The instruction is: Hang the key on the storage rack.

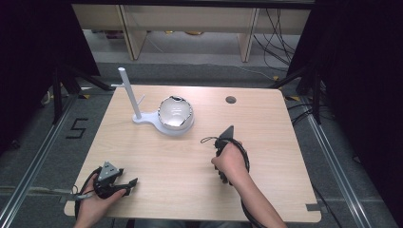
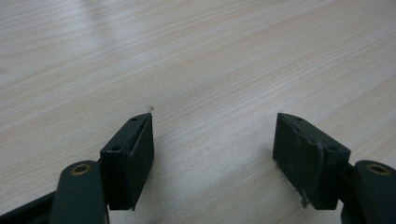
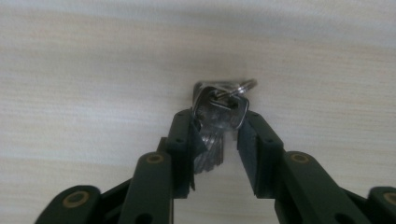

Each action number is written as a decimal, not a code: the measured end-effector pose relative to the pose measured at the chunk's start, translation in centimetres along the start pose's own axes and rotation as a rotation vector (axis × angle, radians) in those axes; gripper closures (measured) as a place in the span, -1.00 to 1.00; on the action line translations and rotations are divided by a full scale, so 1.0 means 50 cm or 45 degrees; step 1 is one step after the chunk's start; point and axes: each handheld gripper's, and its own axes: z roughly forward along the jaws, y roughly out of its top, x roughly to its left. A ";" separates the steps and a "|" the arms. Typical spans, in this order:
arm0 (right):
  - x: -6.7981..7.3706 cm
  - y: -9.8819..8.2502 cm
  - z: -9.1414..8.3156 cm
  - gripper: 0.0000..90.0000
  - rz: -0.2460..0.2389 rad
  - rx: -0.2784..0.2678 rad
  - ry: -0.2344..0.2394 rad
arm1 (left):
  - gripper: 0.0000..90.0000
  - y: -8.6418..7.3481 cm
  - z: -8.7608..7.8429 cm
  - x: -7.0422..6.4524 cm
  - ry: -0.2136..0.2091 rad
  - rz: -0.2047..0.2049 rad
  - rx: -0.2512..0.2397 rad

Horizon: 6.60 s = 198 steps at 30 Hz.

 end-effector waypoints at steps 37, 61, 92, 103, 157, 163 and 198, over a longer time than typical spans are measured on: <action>-0.069 0.008 -0.053 0.79 -0.231 -0.058 0.118 | -0.38 -0.001 0.000 0.001 -0.005 0.001 -0.001; -0.032 -0.020 -0.002 0.68 -0.369 -0.057 0.038 | -0.39 -0.001 0.001 0.000 -0.005 -0.005 -0.007; -0.024 -0.030 -0.050 0.98 -0.474 -0.050 0.012 | -0.39 -0.001 0.001 -0.001 -0.001 -0.004 -0.007; -0.032 -0.028 -0.051 0.98 -0.488 -0.017 0.035 | -0.37 -0.001 0.000 0.000 -0.005 -0.004 -0.001; 0.079 -0.084 -0.303 0.98 -0.697 -0.268 0.159 | 0.45 0.267 0.130 -0.289 -0.343 0.144 -0.531; 0.078 -0.084 -0.308 0.98 -0.740 -0.300 0.180 | 0.54 0.268 0.137 -0.283 -0.314 0.148 -0.527; 0.035 -0.076 -0.255 0.60 -0.770 -0.395 0.401 | 0.87 0.324 0.063 -0.182 0.003 0.722 -0.285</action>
